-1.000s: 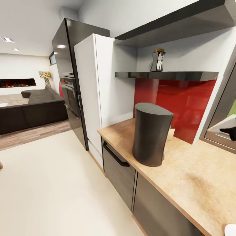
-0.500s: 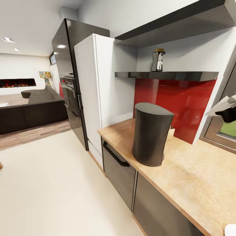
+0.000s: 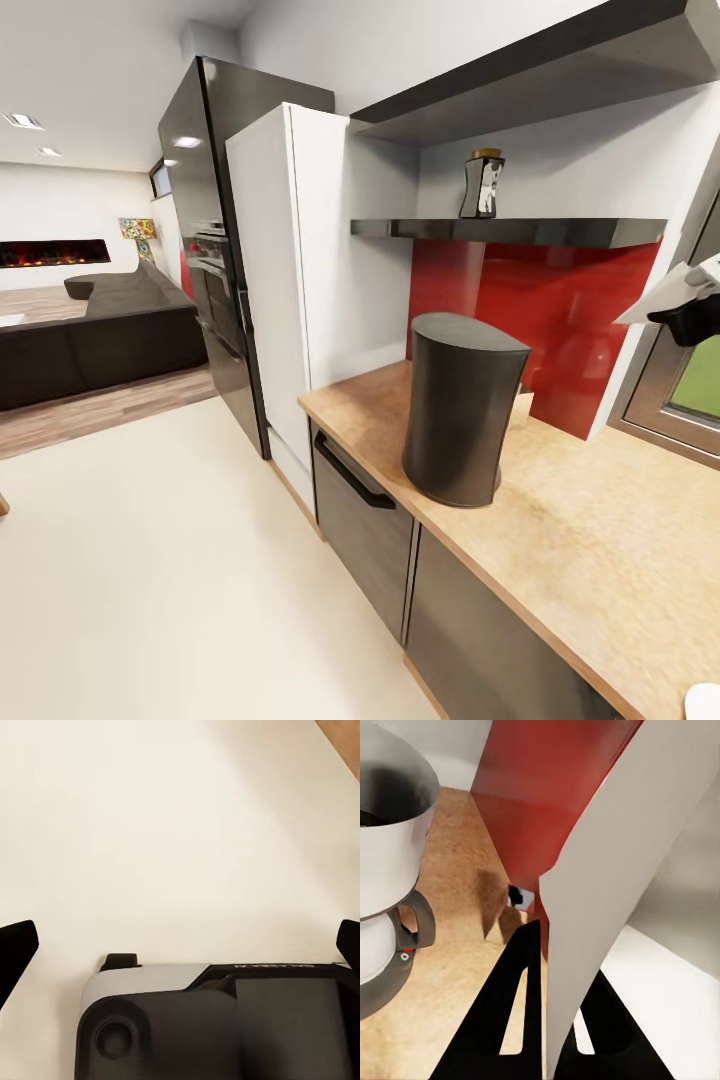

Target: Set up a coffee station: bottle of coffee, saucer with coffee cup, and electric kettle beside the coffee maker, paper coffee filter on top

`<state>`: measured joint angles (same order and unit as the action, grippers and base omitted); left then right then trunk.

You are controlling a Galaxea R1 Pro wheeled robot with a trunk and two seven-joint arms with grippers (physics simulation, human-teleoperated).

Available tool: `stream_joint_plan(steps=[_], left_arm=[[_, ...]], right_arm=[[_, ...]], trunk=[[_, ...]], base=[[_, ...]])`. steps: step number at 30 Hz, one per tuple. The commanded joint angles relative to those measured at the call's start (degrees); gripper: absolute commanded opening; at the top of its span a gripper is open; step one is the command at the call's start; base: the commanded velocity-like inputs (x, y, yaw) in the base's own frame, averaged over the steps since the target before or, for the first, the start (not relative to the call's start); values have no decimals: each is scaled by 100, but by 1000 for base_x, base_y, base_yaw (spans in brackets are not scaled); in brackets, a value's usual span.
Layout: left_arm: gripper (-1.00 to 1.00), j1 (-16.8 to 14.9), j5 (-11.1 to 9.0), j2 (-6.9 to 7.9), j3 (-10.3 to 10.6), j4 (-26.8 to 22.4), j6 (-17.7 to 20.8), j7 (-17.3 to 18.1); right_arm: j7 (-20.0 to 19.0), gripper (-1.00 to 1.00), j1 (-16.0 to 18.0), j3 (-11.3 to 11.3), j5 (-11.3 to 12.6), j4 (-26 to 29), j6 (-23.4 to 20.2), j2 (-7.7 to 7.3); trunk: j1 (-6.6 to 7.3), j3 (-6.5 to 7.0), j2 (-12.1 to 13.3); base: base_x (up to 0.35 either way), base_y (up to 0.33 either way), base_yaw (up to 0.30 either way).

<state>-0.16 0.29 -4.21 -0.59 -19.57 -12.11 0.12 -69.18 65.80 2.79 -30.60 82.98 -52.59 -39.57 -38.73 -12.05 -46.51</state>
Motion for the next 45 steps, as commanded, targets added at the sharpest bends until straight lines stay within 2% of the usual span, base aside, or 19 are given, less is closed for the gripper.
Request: stream_joint_plan(steps=[1,7,10,15,16,17,18,21,23,24,25,28,30,33,38,40,41,44,45], left_arm=[[100,-2,3,-1,-6,-1,-14,1],[100,-2,3,-1,-6,-1,-14,1],[100,-2,-3,18,5,19,-16,-2],[100,-2,-10,38,13,30,-18,-3],[100,-2,-10,40,14,31,-18,-3],[100,-2,-11,40,14,31,-19,-3],[100,-2,-11,41,14,32,-17,-3],[100,-2,-7,42,15,32,-15,-3],[100,-2,-8,42,15,32,-14,-3],[100,-2,-10,42,15,32,-16,-3],[100,-2,-10,43,15,32,-17,-3],[100,-2,-8,43,15,34,-13,-3],[100,-2,-9,43,15,37,-13,-3],[100,-2,-11,43,15,39,-13,1],[100,-2,-11,41,20,35,-11,6],[100,-2,-11,41,22,38,-11,10],[100,-2,-11,41,22,36,-11,11],[100,-2,-19,42,14,39,-5,13],[100,-2,-24,39,11,38,-7,14]], right_arm=[[-53,-100,41,2,-47,4,-41,0],[-53,-100,77,2,-47,4,-41,0],[-50,-100,2,37,29,102,-34,-97],[-47,-100,97,-111,21,72,189,-197],[-62,-100,326,-913,22,5,423,-201],[-69,-100,395,-987,23,-40,430,-201],[-89,-100,606,-1130,26,-195,445,-145],[-113,-100,857,-1223,27,-437,458,4],[-123,-100,1011,-1369,28,-628,465,120],[-127,-100,1075,-1645,28,-708,470,196],[-133,-100,1108,-1825,28,-741,473,234],[-207,-100,1189,-2028,28,-791,486,279],[-493,-100,1411,-2123,26,-1001,645,298],[-1092,-100,1660,-2161,10,-1210,1190,301],[-1295,-100,1823,-2179,4,-1340,1440,301],[-1560,-100,2071,-2232,3,-1535,1675,304],[-1708,-100,2286,-2468,2,-1707,1859,306],[-1905,-100,2880,-3482,5,-2141,2211,306],[-1931,-100,3041,-3712,5,-2249,2307,307]], trunk=[[-1,-8,-6],[-1,-8,-6],[-1,-8,-6],[-1,-8,-6],[-1,-8,-6],[-1,-8,-6],[-1,-8,-6],[-1,-8,-6],[-1,-8,-6],[-1,-8,-6],[-1,-8,-6],[-1,-8,-6],[-1,-8,-6],[-1,-8,-6],[-1,-8,-6],[-1,-8,-6],[-1,-8,-6],[-1,-8,-6],[-1,-8,-6]], base=[[0,0,0],[0,0,0],[0,0,0],[0,0,0],[0,0,0],[0,0,0],[0,0,0],[0,0,0],[0,0,0],[0,0,0],[0,0,0],[0,0,0],[0,0,0],[0,0,0],[0,0,0],[0,0,0],[0,0,0],[0,0,0],[0,0,0]])
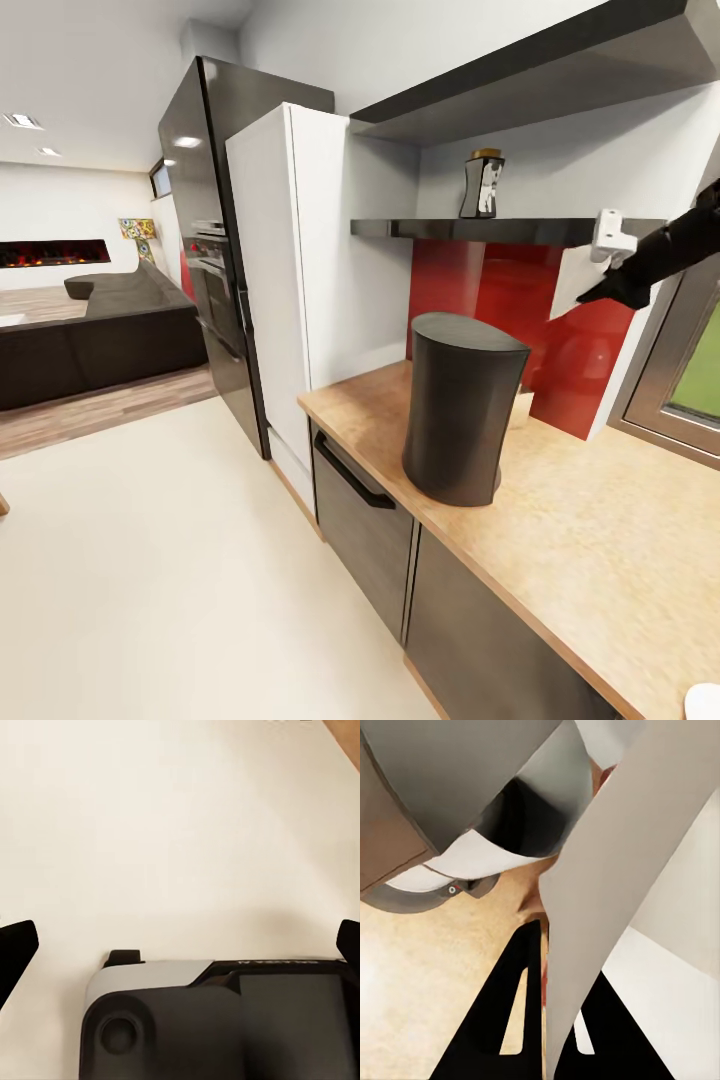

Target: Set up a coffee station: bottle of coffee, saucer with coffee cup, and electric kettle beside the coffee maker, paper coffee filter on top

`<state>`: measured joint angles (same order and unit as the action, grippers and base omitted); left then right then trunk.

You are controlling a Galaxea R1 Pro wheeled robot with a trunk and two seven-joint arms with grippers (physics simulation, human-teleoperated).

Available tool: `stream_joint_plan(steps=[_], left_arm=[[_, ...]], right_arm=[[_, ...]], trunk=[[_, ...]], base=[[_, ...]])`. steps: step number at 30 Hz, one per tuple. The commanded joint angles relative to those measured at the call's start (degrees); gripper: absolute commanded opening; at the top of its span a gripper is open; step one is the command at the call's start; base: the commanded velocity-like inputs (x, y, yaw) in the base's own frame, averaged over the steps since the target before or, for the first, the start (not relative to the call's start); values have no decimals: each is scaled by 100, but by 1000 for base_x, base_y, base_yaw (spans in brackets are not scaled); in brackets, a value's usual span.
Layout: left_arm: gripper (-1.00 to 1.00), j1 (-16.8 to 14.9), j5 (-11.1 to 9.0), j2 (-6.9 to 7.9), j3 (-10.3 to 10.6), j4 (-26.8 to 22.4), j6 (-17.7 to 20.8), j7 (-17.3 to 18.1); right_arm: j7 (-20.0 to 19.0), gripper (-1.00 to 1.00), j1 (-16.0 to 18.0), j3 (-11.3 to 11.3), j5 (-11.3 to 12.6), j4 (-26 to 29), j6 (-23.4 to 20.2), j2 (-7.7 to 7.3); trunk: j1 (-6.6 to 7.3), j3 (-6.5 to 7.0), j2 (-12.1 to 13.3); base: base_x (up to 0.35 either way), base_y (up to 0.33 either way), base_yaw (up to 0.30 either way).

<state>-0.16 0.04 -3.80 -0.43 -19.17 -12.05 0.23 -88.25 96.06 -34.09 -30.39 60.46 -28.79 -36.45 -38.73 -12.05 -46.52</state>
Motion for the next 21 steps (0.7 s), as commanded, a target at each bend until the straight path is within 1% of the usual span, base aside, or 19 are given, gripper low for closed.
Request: stream_joint_plan(steps=[1,2,4,5,6,8,11,16,21], left_arm=[[100,-2,-5,-3,-3,-4,-13,-1],[100,-2,-9,-4,-2,-5,-11,-2],[100,-2,-14,-5,-7,-6,-10,-5],[100,-2,-20,-6,-19,-4,-9,-9],[100,-2,-24,-6,-30,-1,-9,-10],[100,-2,-83,-10,-123,22,-14,-13],[100,-2,-119,-13,-169,31,-10,-14],[100,-2,-139,-22,-182,35,-8,-11],[100,-2,-143,-31,-180,36,-14,-7]], right_arm=[[-42,-100,123,-182,-14,-67,26,-4],[-57,-100,196,-298,-13,-112,123,-4],[-68,-100,243,-407,-15,-138,198,-3],[-75,-100,273,-535,-17,-151,245,-3],[-77,-100,283,-598,-16,-156,262,-5],[-84,-100,312,-788,-18,-169,308,-9],[-86,-100,321,-854,-19,-171,323,-11],[-87,-100,325,-881,-19,-182,329,-14],[-87,-100,326,-908,-13,-201,330,-12]], trunk=[[-1,-9,-6],[-1,-9,-6],[-1,-9,-6],[-1,-9,-6],[-1,-9,-6],[-1,-9,-6],[-1,-9,-6],[-1,-9,-6],[-1,-9,-6]], base=[[0,0,0],[0,0,0],[0,0,0],[0,0,0],[0,0,0],[0,0,0],[19,-11,0],[117,-101,0],[33,-30,0]])
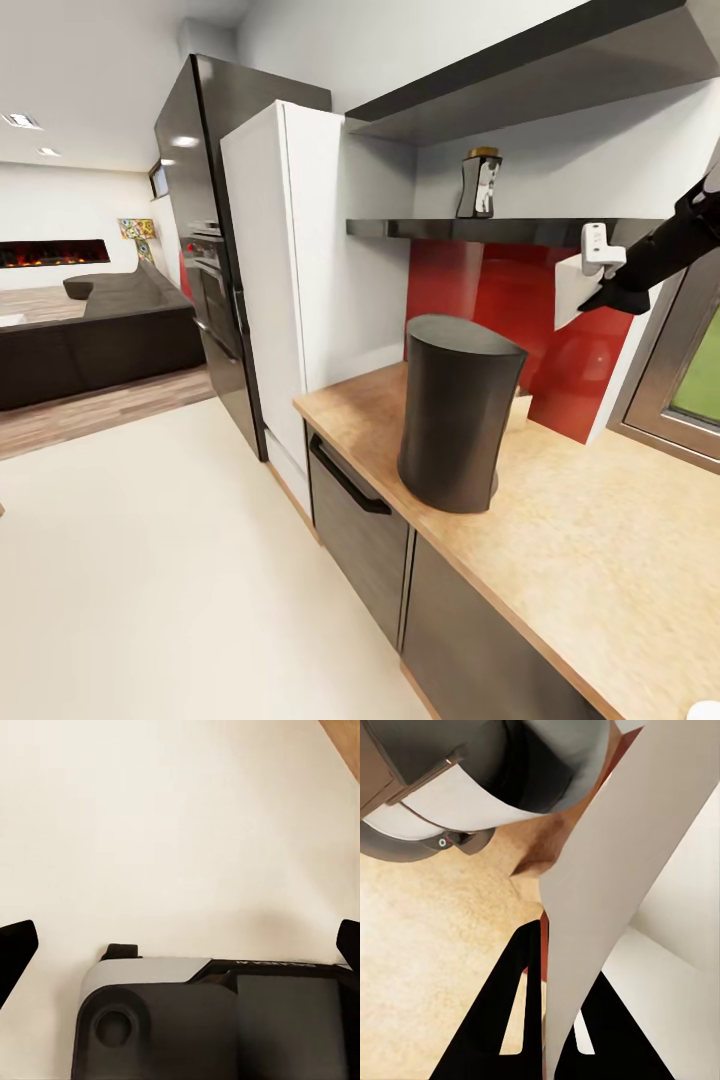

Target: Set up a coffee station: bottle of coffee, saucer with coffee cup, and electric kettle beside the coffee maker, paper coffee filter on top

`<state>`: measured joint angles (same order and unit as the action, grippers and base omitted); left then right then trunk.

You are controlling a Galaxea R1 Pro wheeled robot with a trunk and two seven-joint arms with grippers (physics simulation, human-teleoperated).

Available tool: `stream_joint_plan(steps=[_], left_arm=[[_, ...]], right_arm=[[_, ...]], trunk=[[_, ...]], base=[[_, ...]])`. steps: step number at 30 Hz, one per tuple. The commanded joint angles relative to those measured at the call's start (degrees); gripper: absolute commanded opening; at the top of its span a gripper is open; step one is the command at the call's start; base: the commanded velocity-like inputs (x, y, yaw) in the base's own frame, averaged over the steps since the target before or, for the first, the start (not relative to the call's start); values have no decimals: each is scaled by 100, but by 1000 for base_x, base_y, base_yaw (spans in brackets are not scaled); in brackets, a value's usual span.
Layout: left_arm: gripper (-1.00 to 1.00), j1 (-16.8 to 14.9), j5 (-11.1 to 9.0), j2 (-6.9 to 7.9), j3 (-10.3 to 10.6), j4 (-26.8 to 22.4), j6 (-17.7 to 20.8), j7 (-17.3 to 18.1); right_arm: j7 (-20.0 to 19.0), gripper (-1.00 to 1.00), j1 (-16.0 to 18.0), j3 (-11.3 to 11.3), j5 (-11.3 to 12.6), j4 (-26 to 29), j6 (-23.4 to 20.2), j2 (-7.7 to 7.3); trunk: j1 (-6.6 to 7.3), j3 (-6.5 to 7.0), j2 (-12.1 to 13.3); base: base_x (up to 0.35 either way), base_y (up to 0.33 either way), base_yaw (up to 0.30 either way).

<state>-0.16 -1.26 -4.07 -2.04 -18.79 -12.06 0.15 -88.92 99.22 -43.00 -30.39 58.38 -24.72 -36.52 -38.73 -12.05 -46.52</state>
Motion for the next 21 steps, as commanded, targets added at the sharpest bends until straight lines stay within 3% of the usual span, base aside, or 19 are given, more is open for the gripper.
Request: stream_joint_plan(steps=[1,21], left_arm=[[100,-2,-13,-4,-19,-2,-13,2],[100,-2,-14,-6,-13,-10,-14,2]], right_arm=[[-20,-100,10,-21,-12,7,-77,-5],[-20,-100,10,-42,3,13,-82,2]], trunk=[[-1,-8,-6],[-1,-8,-6]], base=[[12,-10,0],[50,16,0]])
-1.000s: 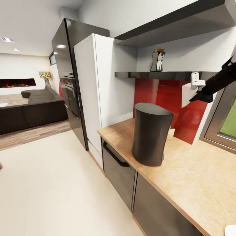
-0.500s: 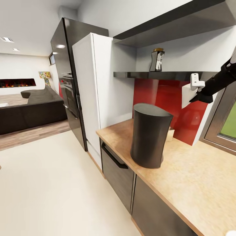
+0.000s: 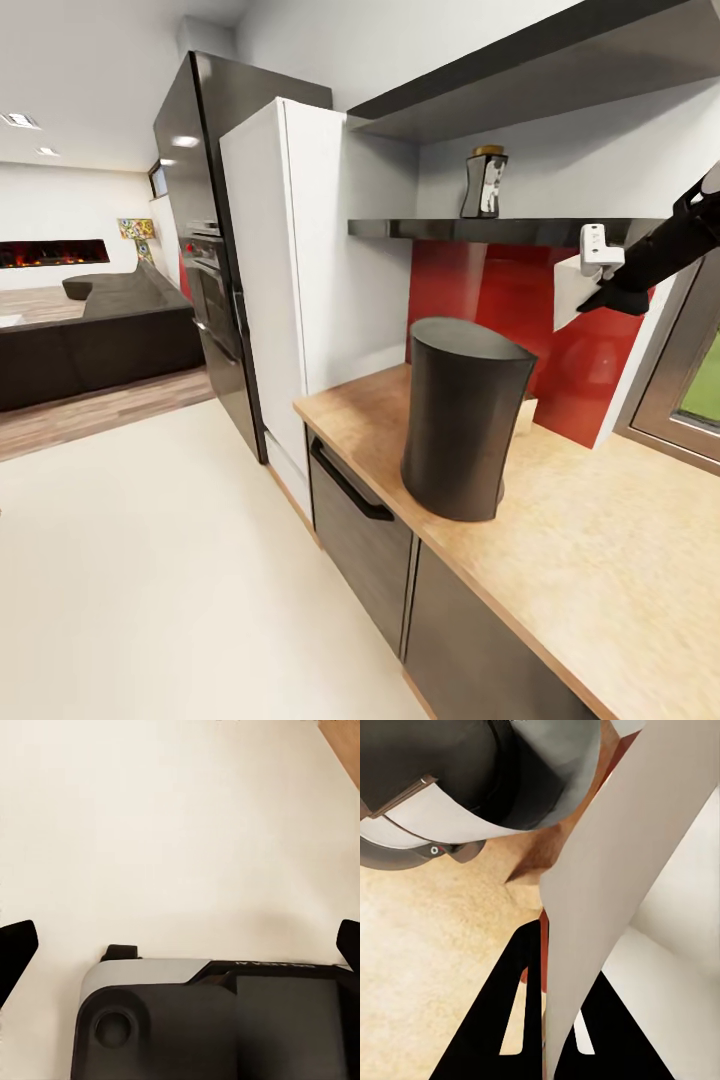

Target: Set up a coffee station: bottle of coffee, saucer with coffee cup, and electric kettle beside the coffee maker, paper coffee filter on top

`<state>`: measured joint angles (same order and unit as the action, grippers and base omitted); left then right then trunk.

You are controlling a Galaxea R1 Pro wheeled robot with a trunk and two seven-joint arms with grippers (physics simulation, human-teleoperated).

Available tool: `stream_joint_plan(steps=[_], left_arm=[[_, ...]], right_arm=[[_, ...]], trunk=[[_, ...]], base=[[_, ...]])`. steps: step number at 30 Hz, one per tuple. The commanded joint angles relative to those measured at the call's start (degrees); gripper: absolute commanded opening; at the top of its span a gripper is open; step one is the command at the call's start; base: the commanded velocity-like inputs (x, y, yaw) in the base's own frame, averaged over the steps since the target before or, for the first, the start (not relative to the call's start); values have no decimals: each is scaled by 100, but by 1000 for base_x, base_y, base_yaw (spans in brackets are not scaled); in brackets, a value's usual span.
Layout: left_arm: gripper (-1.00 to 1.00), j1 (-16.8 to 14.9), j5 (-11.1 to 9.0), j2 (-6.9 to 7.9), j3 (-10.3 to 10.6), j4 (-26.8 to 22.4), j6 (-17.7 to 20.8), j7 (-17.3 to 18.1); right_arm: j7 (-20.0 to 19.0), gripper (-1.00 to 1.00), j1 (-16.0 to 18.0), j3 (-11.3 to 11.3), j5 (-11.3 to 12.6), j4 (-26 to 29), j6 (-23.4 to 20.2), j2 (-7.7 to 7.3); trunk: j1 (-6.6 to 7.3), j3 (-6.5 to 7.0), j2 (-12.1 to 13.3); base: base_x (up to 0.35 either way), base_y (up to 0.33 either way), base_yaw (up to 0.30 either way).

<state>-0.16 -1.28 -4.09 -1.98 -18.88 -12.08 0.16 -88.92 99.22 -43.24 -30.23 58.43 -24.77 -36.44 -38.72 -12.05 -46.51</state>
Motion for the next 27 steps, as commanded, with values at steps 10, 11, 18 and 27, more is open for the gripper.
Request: stream_joint_plan(steps=[10,11,18,27], left_arm=[[100,-2,-13,-4,-15,-5,-14,2],[100,-2,-13,-4,-11,-7,-14,2],[100,-2,-13,-4,-12,-12,-14,2],[100,-2,-13,-4,-13,-18,-14,2]], right_arm=[[-20,-100,10,-18,7,3,-74,-6],[-20,-100,10,-20,8,3,-73,-5],[-20,-100,10,-42,15,2,-72,2],[-19,-100,10,-146,17,-1,-71,8]], trunk=[[-1,-8,-6],[-1,-8,-6],[-1,-8,-6],[-1,-8,-6]], base=[[88,69,0],[67,-12,0],[42,-25,0],[67,7,0]])
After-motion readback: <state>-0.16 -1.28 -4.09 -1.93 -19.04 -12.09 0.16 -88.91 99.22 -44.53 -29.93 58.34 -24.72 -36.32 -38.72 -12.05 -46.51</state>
